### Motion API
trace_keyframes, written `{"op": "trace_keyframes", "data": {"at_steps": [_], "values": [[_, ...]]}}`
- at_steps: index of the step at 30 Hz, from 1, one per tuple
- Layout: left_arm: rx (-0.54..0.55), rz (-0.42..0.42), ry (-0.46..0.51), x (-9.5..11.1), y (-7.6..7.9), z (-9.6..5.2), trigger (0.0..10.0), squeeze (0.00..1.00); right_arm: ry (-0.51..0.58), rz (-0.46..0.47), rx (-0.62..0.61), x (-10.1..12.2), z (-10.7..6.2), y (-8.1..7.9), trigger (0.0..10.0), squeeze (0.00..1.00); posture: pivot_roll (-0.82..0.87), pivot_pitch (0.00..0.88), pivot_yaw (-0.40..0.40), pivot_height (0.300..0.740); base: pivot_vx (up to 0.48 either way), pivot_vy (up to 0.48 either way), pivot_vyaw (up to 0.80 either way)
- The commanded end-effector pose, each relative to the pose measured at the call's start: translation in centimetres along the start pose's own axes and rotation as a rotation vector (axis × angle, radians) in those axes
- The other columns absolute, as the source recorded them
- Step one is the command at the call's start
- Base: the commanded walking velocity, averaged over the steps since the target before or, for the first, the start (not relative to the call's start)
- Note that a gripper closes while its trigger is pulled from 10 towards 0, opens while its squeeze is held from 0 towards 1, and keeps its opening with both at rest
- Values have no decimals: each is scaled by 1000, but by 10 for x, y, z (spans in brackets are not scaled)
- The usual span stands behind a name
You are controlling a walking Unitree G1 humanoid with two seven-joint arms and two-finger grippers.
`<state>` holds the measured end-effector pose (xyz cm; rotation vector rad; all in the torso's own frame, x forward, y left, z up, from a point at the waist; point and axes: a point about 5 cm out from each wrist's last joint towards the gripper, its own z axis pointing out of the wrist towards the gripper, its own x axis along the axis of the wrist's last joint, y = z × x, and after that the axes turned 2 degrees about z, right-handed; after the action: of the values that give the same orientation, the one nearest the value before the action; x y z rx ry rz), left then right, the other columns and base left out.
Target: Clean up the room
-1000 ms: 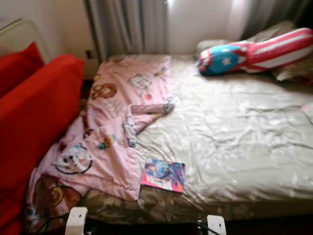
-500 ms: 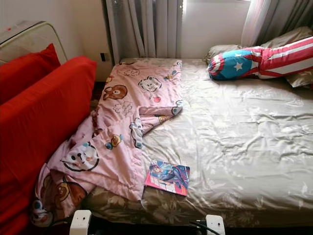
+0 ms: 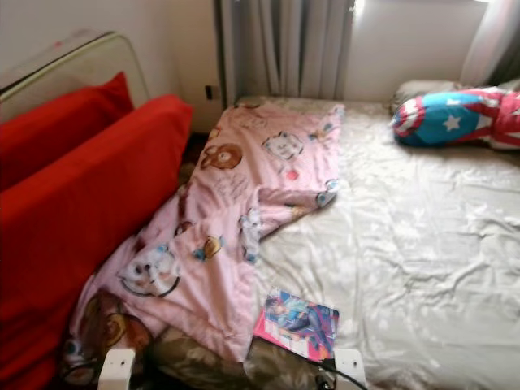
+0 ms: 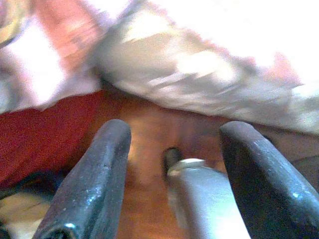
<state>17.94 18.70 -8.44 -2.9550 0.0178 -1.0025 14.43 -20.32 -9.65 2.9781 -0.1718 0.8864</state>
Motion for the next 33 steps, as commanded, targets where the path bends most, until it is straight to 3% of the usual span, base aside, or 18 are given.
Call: {"op": "trace_keyframes", "data": {"at_steps": [1, 8, 13, 16, 17, 18, 19, 20, 26, 33], "values": [[37, 5, 13, 3, -14, -1, 10000, 0, 40, 7, 28, 10, 3, -11, 10000, 0, -46, 0, -16, 740, 0, 0, 0], [2, -27, 139, 33, -7, 3, 10000, 0, 115, 1, 43, 16, 2, -12, 10000, 0, -53, 0, -13, 740, 0, 0, 0], [-28, -50, 280, 59, -10, 3, 10000, 0, 210, 31, 83, 22, 0, -15, 10000, 0, -49, 0, -11, 740, 0, 0, 0], [-56, -59, 430, 86, -11, -1, 10000, 0, 327, 35, 129, 39, -2, -22, 10000, 0, -54, 0, -16, 740, 0, 0, 0], [-56, -59, 430, 86, -11, -1, 10000, 0, 327, 35, 129, 39, -2, -22, 10000, 0, -54, 0, -16, 740, 0, 0, 0], [-65, -58, 462, 91, -11, -2, 10000, 0, 378, 26, 143, 53, -1, -28, 10000, 0, -54, 1, -17, 740, 0, 0, 0], [-77, -55, 523, 101, -11, -4, 10000, 0, 535, -1, 181, 107, -1, -52, 10000, 0, -57, 2, -19, 740, 0, 0, 0], [-88, -47, 581, 110, -10, -7, 10000, 0, 623, -5, 210, 131, -5, -64, 10000, 0, -56, 5, -23, 740, 0, 0, 0], [-116, 4, 742, 129, -3, -21, 10000, 0, 723, -14, 211, 140, -13, -63, 10000, 0, -54, 11, -32, 740, 0, 0, 0], [-108, 10, 825, 127, 1, -34, 10000, 0, 774, 6, 190, 137, -18, -55, 10000, 0, -60, 22, -49, 740, 0, 0, 0]]}}
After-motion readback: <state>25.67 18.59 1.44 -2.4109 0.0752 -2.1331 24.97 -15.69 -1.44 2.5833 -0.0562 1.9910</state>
